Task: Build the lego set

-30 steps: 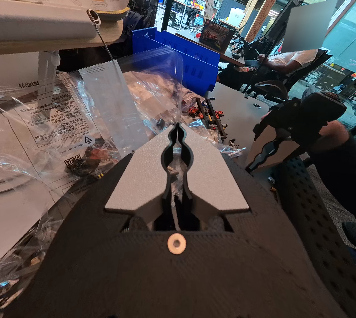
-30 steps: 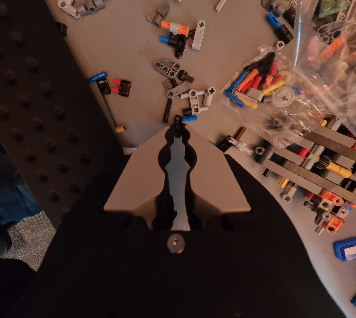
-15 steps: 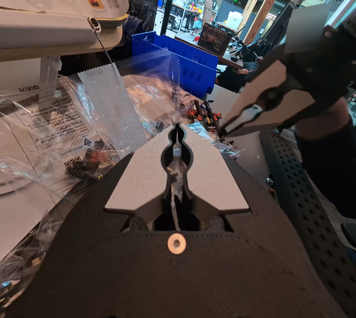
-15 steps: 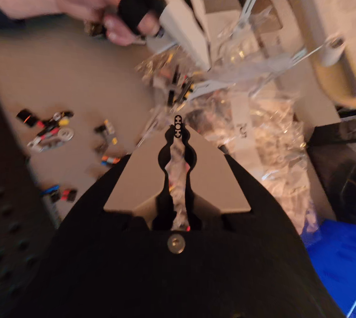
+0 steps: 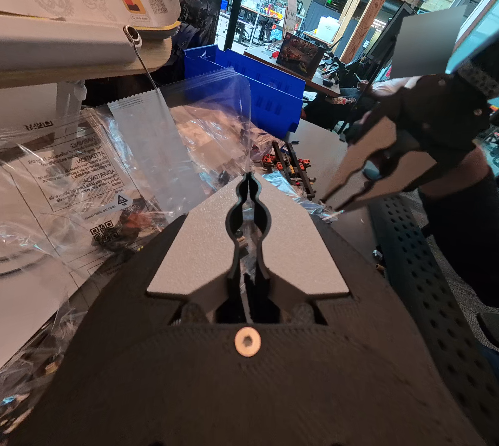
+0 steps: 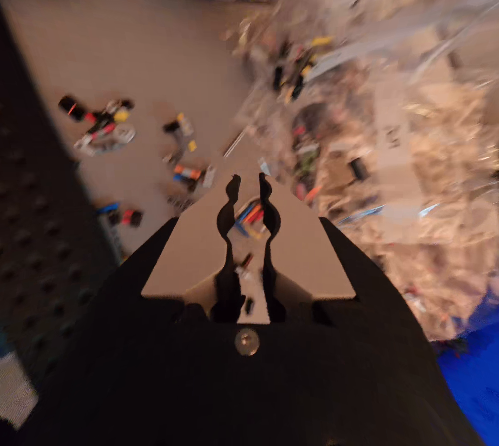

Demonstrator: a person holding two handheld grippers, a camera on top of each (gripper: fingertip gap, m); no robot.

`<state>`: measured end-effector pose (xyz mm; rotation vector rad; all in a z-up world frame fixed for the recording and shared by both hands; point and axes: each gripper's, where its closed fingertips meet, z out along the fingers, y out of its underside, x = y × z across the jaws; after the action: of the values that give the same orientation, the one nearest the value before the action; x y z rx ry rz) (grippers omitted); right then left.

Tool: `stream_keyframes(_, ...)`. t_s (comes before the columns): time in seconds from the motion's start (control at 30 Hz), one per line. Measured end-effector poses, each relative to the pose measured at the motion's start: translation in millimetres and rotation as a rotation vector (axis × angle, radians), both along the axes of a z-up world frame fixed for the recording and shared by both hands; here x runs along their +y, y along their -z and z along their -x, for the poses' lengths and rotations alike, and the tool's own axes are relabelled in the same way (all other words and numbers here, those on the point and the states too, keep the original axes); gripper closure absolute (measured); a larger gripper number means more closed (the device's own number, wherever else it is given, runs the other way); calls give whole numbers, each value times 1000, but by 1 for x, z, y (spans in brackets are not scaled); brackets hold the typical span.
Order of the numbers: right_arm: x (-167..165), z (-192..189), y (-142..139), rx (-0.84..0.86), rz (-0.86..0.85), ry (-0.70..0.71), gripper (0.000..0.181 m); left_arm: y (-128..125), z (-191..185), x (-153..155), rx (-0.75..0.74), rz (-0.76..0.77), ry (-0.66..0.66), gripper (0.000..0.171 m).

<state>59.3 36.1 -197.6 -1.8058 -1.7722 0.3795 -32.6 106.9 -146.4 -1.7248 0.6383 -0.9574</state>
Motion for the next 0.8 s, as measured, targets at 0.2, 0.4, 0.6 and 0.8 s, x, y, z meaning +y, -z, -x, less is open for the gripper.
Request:
stream_keyframes(0.2,-30,-48,49,-135,99,15,166,6,-3,0,16,10,1,171)
stream_keyframes(0.4,-38,-59,71,-136,176,31,163,9,-3,2,24,16,0,171)
stream_keyframes(0.6,-37,-61,81,-132,206,44,163,11,-3,2,33,18,1,171)
stream_keyframes(0.8,-35,-60,81,-114,210,50,168,12,-3,2,36,18,0,171)
